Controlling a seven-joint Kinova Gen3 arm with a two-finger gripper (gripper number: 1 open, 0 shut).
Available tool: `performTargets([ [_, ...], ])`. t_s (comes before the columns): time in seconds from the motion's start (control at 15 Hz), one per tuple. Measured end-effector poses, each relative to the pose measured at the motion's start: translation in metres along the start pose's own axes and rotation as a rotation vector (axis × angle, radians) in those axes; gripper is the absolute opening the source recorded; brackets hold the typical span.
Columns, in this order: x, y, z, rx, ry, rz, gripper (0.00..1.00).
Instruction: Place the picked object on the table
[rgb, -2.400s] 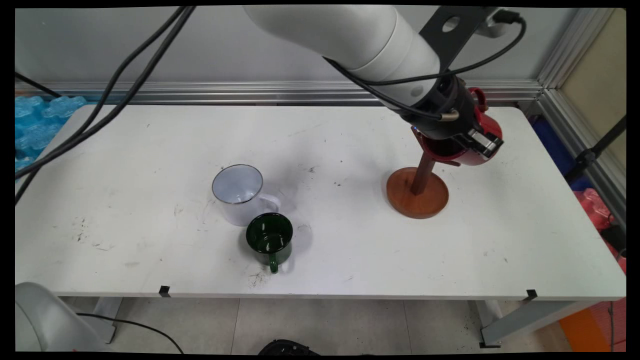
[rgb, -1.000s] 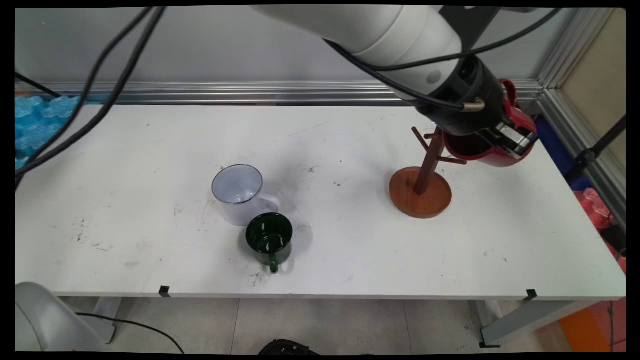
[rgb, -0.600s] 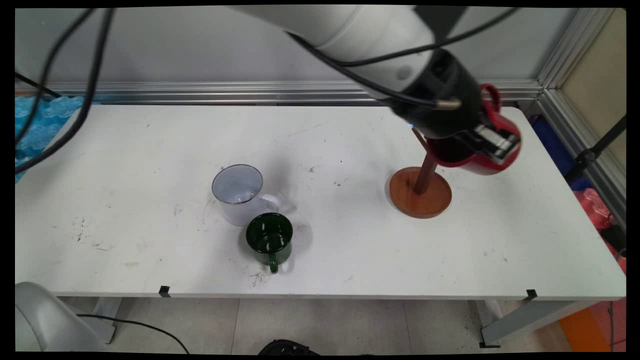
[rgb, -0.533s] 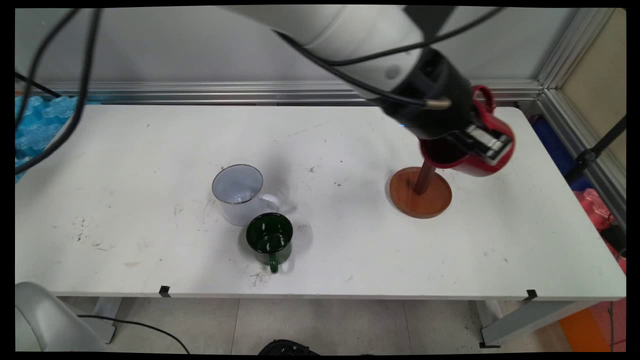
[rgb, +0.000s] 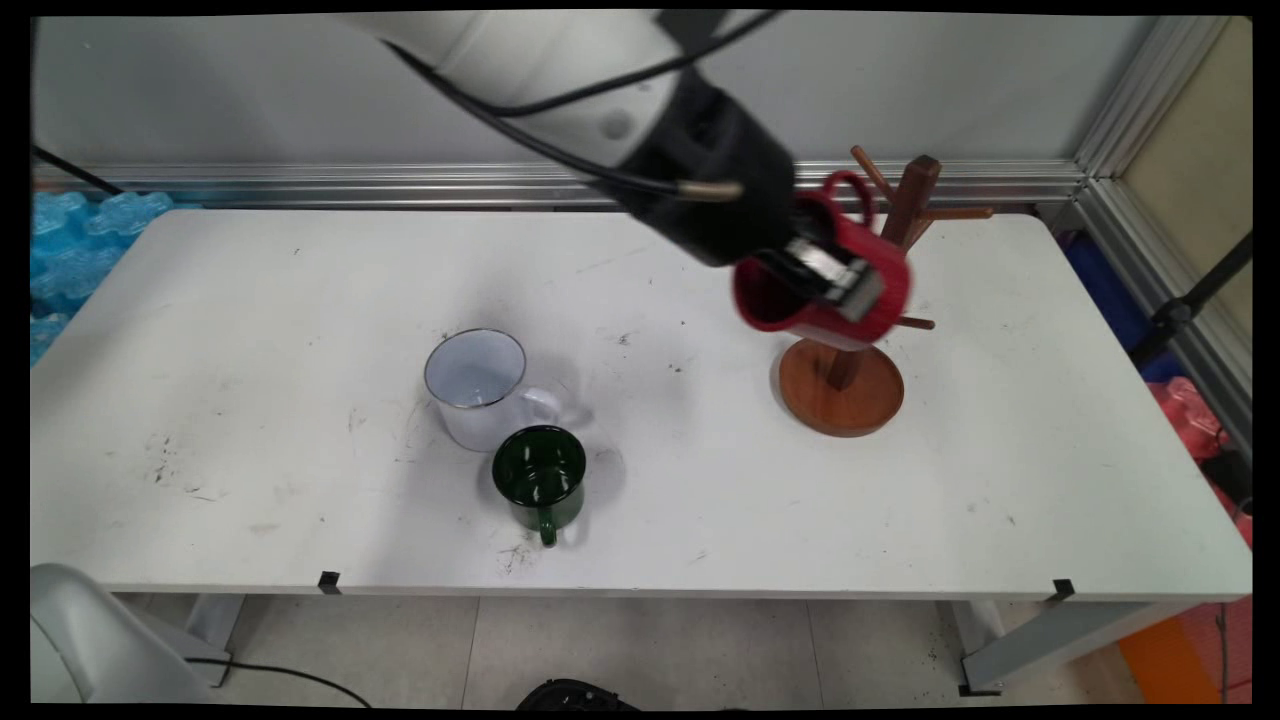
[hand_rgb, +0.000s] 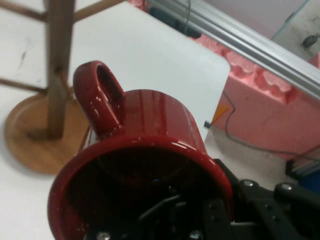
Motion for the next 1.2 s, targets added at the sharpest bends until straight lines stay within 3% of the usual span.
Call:
performTargets([
  [0.27,-0.012,-0.023,-0.02,0.028,-0.029,-0.006,0.0],
  [0.67,-0.021,-0.081,-0.039,0.126,-0.117,0.018,0.0],
  [1.2,-0.015,-0.138,-0.021,0.229,-0.237,0.135,0.0],
])
